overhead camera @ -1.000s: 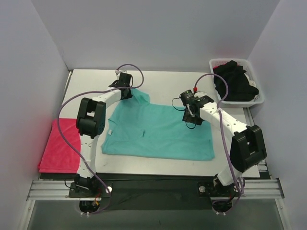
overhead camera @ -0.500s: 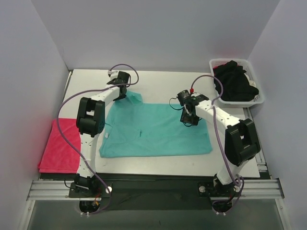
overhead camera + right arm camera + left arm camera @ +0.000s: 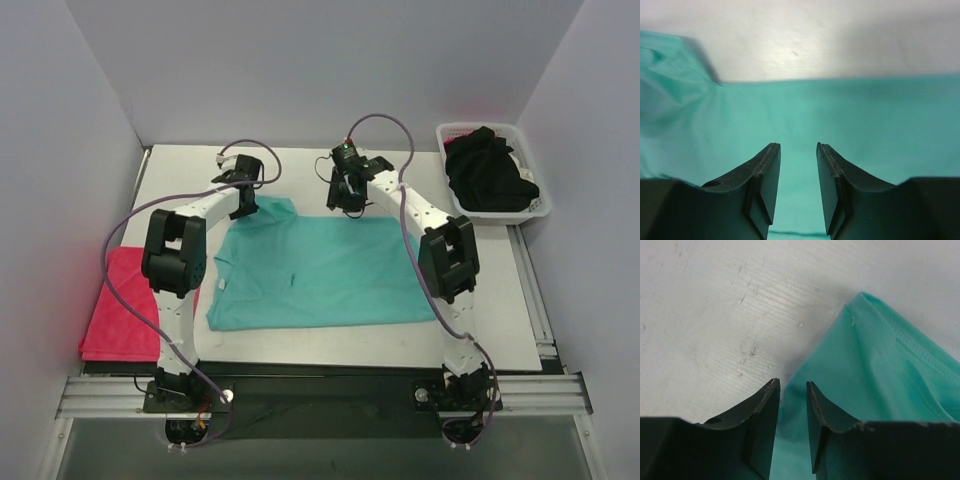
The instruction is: Fold and stack the t-shirts
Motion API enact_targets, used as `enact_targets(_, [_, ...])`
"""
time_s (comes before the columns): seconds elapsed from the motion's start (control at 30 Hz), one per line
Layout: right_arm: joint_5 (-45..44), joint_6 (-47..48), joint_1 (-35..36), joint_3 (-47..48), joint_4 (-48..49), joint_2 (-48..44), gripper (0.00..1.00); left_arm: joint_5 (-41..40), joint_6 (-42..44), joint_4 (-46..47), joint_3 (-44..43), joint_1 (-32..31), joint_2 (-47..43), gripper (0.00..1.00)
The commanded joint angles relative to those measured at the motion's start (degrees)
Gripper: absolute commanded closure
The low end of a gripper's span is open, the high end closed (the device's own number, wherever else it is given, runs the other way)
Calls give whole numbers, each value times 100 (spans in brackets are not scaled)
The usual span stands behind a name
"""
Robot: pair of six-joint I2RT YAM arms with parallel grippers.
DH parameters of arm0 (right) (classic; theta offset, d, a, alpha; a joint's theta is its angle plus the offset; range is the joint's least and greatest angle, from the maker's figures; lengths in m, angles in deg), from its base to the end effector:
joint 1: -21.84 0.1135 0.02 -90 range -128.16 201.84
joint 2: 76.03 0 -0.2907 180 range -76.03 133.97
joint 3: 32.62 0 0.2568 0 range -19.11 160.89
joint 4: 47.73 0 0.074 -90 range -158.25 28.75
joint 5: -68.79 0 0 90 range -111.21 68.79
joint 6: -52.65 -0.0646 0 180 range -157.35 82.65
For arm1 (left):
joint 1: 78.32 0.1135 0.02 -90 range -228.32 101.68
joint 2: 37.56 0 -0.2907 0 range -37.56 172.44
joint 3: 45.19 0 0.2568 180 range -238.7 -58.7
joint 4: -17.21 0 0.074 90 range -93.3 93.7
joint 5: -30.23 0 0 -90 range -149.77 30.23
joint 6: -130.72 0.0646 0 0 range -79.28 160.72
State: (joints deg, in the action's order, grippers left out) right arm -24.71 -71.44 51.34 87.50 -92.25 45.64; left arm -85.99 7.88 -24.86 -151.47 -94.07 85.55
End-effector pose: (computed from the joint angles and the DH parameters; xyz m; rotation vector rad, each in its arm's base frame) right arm 0.4592 0.2553 0.2542 0.1268 2.4182 0.4517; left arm 0.4820 -0.1063 0.1697 -0.5225 2.4057 0.2402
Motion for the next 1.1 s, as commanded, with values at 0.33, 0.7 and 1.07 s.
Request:
enact_targets(0.33, [2714, 632, 250, 1961, 1578, 1887, 63, 599, 15, 632, -549, 159, -209, 61])
enact_targets(0.7, [3567, 113, 320, 2109, 2925, 2325, 62, 1698, -91, 290, -865, 414, 222, 61])
enact_targets(1.07, [3174, -239, 162, 2242, 2872, 2862, 61, 2078, -276, -8, -821, 511, 363, 61])
